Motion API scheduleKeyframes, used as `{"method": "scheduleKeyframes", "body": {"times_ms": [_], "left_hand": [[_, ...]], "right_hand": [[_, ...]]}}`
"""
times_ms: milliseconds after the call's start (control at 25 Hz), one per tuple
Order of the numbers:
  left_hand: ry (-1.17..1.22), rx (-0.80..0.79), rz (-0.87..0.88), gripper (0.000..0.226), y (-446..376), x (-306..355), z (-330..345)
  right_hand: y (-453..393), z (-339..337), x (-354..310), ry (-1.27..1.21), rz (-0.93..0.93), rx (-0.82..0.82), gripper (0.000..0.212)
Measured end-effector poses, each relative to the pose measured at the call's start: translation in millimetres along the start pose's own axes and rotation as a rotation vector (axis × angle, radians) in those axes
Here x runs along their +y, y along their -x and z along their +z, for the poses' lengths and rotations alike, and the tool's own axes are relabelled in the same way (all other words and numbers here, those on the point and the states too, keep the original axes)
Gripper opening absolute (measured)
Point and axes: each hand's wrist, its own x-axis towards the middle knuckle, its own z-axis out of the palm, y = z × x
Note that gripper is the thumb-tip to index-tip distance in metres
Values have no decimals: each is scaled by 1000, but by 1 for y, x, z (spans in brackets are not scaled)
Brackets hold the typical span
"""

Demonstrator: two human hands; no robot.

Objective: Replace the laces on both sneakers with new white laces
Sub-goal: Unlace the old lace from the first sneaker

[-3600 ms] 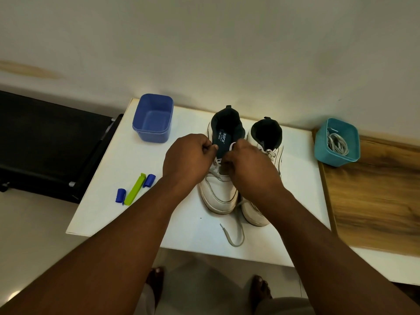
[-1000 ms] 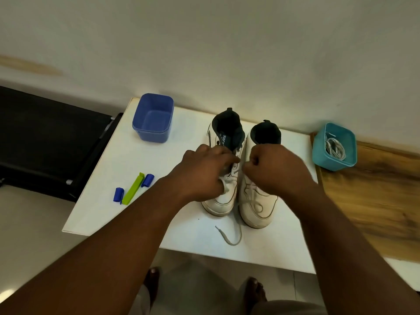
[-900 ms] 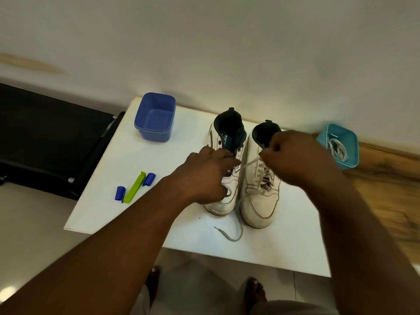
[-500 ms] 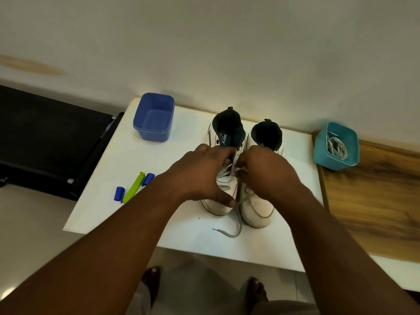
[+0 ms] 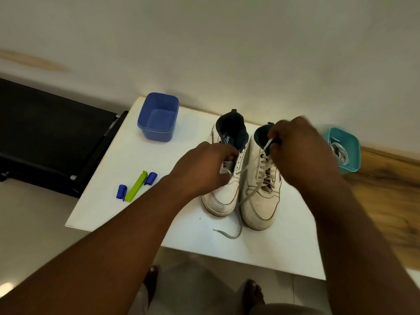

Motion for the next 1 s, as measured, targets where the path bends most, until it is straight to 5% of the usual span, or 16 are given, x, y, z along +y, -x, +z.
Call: {"method": "scheduleKeyframes", "body": {"times_ms": [80,200,320,480,560,680,880,1000], "left_hand": [[-16,25,-16,50,-3,-1,1],[-36,5,-30,57,-4,-3,1],[1,-6,-38,55,-2,-2,3],[96,55,3,42,-1,-3,5],[169,15,24,38,-3,-3,9],[307,33,81,21,-8,0,12],[708,315,45,26,-11,9,-5],[838,257,31,27,-7,17,-8]], "right_hand": [[9,38,-12,9,-98,-309,22],[13,72,-17,106,-102,-399,12],[8,53,-10,74,-49,-238,9],[-2,-8,-11,-226,-44,376,15],[-1,-22,-22,-479,-138,513,13],[0,-18,-33,-716,-218,526,12],[-4,-2,-21,-899,-51,329,4],[-3,1,-25,-844,-86,225,5]]}}
